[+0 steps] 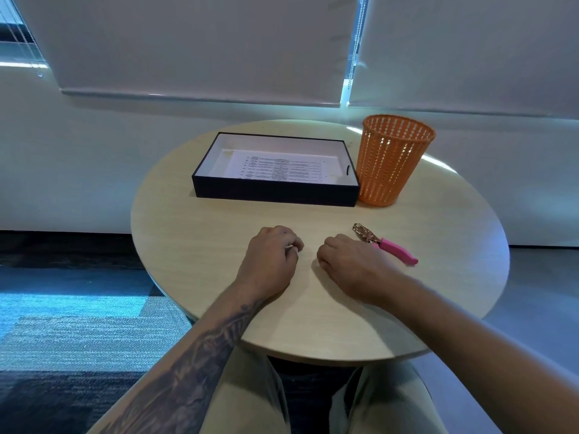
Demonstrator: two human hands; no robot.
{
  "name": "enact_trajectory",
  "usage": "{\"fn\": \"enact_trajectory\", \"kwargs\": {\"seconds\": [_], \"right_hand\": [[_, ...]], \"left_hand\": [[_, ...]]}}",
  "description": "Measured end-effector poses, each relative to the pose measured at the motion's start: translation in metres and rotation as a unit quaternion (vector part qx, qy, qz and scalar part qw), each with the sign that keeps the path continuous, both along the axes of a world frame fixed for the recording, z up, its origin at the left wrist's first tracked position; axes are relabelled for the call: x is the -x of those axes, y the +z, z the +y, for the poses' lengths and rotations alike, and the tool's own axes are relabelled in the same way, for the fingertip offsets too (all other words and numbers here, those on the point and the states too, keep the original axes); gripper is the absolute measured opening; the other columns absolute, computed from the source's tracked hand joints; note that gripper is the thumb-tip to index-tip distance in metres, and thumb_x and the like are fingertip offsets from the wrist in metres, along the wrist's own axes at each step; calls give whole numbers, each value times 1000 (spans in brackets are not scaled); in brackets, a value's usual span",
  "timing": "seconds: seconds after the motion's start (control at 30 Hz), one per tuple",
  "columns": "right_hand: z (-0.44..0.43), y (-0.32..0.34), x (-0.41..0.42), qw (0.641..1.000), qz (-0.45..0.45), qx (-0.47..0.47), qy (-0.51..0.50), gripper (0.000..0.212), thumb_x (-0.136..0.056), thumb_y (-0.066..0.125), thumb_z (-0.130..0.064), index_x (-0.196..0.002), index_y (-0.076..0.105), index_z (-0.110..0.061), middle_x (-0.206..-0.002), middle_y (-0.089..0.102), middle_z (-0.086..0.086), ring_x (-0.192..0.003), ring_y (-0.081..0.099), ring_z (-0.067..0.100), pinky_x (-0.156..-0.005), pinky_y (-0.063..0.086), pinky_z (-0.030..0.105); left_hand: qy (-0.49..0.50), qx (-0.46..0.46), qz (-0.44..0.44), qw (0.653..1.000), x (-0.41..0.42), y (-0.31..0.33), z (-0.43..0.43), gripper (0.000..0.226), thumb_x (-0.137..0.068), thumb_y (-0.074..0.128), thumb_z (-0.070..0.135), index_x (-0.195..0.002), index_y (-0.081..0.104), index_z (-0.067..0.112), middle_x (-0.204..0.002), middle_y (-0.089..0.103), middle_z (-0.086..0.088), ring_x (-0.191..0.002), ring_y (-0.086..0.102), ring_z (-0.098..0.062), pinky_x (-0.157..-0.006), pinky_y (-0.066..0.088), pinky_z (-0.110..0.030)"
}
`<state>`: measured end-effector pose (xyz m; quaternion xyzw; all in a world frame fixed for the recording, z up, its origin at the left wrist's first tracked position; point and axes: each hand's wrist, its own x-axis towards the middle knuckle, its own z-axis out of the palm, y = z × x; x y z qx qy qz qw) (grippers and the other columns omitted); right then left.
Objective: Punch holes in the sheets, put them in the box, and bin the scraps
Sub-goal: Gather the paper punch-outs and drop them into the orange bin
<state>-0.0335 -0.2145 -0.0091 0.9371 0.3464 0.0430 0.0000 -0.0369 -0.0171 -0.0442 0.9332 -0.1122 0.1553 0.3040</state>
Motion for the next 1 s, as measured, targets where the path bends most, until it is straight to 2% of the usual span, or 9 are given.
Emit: {"fn": "enact_trajectory", "kwargs": {"seconds": [0.07,0.2,0.3,0.43,0.57,0.7,0.8,0.9,1.0], "right_hand": [[-1,-2,-1,999,19,-29,-7,23,-106,39,-30,-103,59,-20,-99,57,-3,-94,50,17,-82,45,34],[-10,6,-5,976,102,-173,-81,14,-103,46,-25,-96,58,-23,-93,57,-11,-87,51,10,-75,41,28],[-18,11,-11,972,98,-203,-72,11,-102,50,-24,-95,58,-21,-89,58,-12,-82,53,7,-69,39,23],[-23,30,-24,966,98,-226,-77,11,-102,52,-25,-92,56,-24,-86,58,-11,-80,54,7,-68,42,25],[-36,61,-52,958,53,-273,-74,12,-103,51,-23,-91,56,-22,-85,57,-9,-78,54,6,-65,40,24],[-54,96,-91,947,14,-309,-91,12,-103,51,-24,-92,54,-24,-82,56,-8,-75,54,12,-64,42,31],[-66,118,-121,945,-34,-307,-111,10,-103,51,-23,-93,53,-22,-80,54,-7,-72,52,13,-62,39,33],[-79,133,-151,941,-79,-294,-145,9,-102,51,-26,-94,52,-22,-84,56,-2,-78,53,20,-67,37,34],[-88,140,-169,937,-81,-292,-176,7,-103,51,-27,-97,53,-23,-85,56,-4,-79,53,17,-66,37,33]], "left_hand": [[0,2,1,1000,1,0,0,20,-91,54,13,-94,71,23,-107,67,11,-104,51,-16,-88,38,-28],[-3,4,0,1000,0,0,0,20,-91,55,14,-94,71,23,-107,67,11,-103,51,-15,-90,41,-32],[-8,6,-4,1000,-1,1,0,18,-92,56,17,-98,71,25,-107,67,12,-102,53,-12,-90,43,-30],[-15,52,-1,999,-18,22,-9,17,-93,55,21,-101,69,28,-107,65,14,-102,57,-8,-88,47,-26],[-52,60,-15,997,-61,69,-26,18,-93,57,22,-106,70,23,-107,66,11,-102,59,-10,-92,49,-34],[-62,30,-37,997,-108,108,-49,21,-96,55,24,-114,67,23,-119,64,8,-109,56,-11,-93,46,-33],[-73,18,-66,995,-140,132,-69,24,-96,57,25,-118,64,22,-122,62,6,-110,56,-12,-92,45,-30],[-83,11,-85,993,-166,148,-90,32,-93,61,27,-124,60,21,-130,58,4,-119,53,-15,-100,45,-36],[-82,-20,-84,993,-178,154,-104,36,-93,61,31,-128,59,23,-133,59,5,-122,53,-16,-101,46,-38]]}}
